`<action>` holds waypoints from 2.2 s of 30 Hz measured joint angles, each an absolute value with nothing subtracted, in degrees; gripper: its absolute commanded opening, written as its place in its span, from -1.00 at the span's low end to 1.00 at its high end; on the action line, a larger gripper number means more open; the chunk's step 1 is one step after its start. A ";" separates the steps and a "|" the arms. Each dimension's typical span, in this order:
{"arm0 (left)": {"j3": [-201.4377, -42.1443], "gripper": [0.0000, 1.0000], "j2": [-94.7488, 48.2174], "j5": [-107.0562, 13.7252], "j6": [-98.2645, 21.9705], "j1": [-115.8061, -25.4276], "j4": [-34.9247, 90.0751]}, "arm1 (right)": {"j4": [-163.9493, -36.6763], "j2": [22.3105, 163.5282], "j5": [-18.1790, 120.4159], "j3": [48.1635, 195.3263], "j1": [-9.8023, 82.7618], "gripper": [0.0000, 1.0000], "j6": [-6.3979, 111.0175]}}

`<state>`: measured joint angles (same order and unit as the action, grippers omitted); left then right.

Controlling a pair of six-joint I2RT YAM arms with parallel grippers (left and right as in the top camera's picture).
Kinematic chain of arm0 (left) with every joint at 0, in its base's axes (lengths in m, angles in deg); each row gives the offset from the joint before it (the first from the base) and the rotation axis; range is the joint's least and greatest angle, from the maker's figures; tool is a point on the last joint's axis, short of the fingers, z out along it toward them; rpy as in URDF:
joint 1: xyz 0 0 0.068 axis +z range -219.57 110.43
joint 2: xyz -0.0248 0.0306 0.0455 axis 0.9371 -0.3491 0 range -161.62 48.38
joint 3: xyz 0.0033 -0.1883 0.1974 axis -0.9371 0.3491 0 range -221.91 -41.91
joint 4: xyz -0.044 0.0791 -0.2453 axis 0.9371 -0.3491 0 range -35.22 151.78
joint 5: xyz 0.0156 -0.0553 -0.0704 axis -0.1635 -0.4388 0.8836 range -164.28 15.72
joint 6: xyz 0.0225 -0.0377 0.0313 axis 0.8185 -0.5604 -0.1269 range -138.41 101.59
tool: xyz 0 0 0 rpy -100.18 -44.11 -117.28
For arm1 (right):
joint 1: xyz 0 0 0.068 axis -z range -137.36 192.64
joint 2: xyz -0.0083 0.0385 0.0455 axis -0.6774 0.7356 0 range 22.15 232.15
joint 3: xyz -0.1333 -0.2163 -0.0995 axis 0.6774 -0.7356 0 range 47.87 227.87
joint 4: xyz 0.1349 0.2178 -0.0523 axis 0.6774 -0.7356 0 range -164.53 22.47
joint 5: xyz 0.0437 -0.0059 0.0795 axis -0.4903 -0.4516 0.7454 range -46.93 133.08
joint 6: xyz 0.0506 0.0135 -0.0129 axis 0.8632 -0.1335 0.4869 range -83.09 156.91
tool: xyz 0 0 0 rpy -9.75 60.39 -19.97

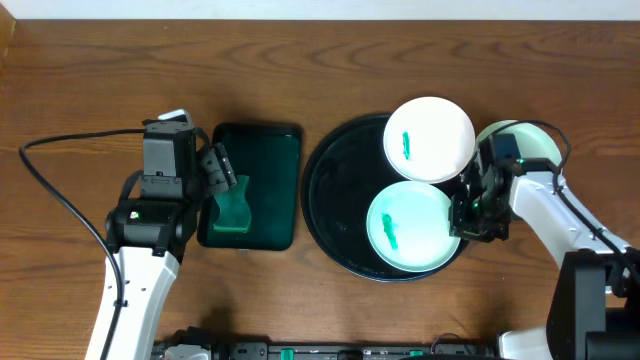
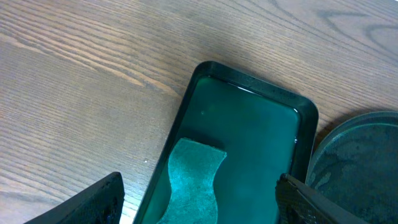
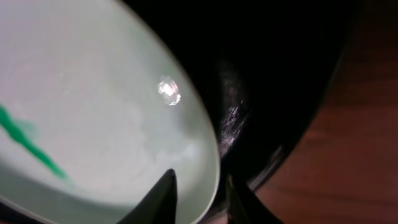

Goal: Clean dirty plates on tray and stack at the side

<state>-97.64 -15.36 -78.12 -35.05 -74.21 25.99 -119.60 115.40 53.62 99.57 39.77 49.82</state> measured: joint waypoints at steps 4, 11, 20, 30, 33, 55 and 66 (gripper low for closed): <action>-97.64 0.57 -15.36 -78.12 -35.05 -74.21 25.99 | -117.83 115.40 53.51 97.36 39.79 -0.95 49.82; -97.64 0.56 -15.36 -78.12 -35.05 -74.21 25.97 | -114.14 115.40 59.65 97.08 39.77 -0.97 49.88; -97.64 0.57 -15.36 -78.12 -35.05 -74.21 25.99 | -108.69 115.40 65.66 96.97 37.96 -0.97 54.65; -97.64 0.56 -15.39 -78.12 -35.05 -74.21 25.99 | -104.15 115.40 61.42 96.97 27.77 -0.96 66.30; -97.64 0.57 -15.36 -78.12 -35.05 -74.21 25.99 | -102.64 115.40 60.42 96.95 25.43 -0.89 69.47; -97.64 0.56 -15.36 -78.12 -35.05 -74.21 25.99 | -103.89 115.40 58.84 104.47 25.10 -0.21 59.94; -97.64 0.56 -15.36 -78.12 -35.05 -74.21 25.99 | -104.15 115.40 51.52 106.26 25.10 0.31 52.46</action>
